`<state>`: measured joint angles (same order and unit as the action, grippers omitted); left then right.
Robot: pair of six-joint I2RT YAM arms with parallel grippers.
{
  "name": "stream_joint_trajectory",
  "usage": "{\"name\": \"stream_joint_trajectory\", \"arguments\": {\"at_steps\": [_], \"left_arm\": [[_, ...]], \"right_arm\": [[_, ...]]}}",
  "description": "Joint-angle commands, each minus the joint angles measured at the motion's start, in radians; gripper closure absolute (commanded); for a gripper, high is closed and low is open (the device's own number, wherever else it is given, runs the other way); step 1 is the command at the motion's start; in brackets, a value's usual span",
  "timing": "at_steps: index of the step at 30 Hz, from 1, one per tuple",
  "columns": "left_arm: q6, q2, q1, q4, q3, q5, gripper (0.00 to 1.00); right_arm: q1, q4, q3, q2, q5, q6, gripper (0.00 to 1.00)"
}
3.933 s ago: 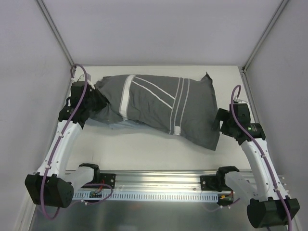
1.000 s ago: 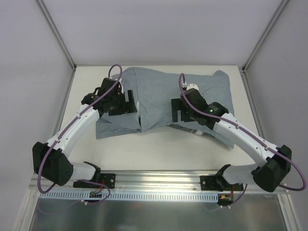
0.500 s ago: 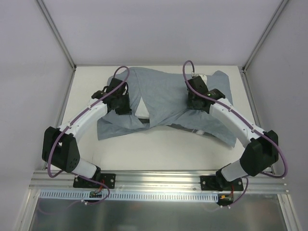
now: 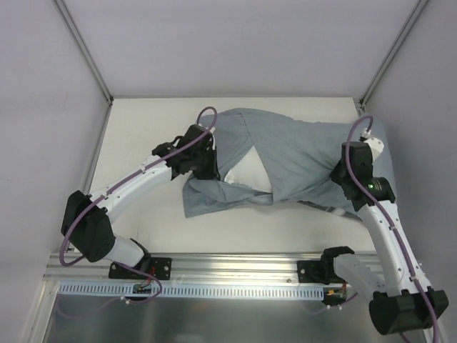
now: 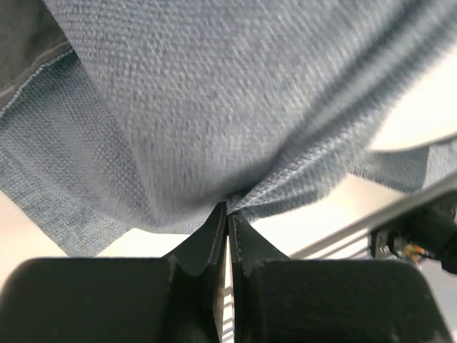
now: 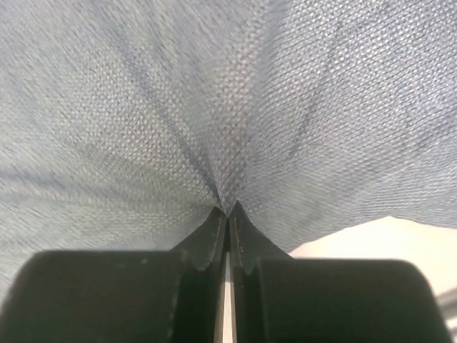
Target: Remove the pillowcase from the pillow
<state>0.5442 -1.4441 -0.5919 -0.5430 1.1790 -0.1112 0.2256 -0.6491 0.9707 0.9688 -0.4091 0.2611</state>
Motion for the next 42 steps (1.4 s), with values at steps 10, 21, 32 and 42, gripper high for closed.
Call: {"name": "stream_joint_trajectory", "arguments": {"at_steps": [10,21,32,42], "left_arm": [[0.079,0.059,-0.029,0.055,-0.030,0.001,1.00],[0.089,0.048,-0.026,0.083,-0.056,-0.025,1.00],[0.068,0.135,0.055,0.083,-0.123,-0.048,1.00],[0.066,0.185,0.182,0.101,-0.213,-0.084,1.00]], "right_arm": [[0.216,-0.139,0.129,-0.041,-0.084,-0.047,0.10],[0.666,-0.185,0.373,0.327,-0.327,-0.039,0.08],[0.508,-0.162,0.369,0.447,-0.318,-0.069,0.78],[0.319,-0.136,0.191,0.182,-0.203,-0.092,0.97]]}}
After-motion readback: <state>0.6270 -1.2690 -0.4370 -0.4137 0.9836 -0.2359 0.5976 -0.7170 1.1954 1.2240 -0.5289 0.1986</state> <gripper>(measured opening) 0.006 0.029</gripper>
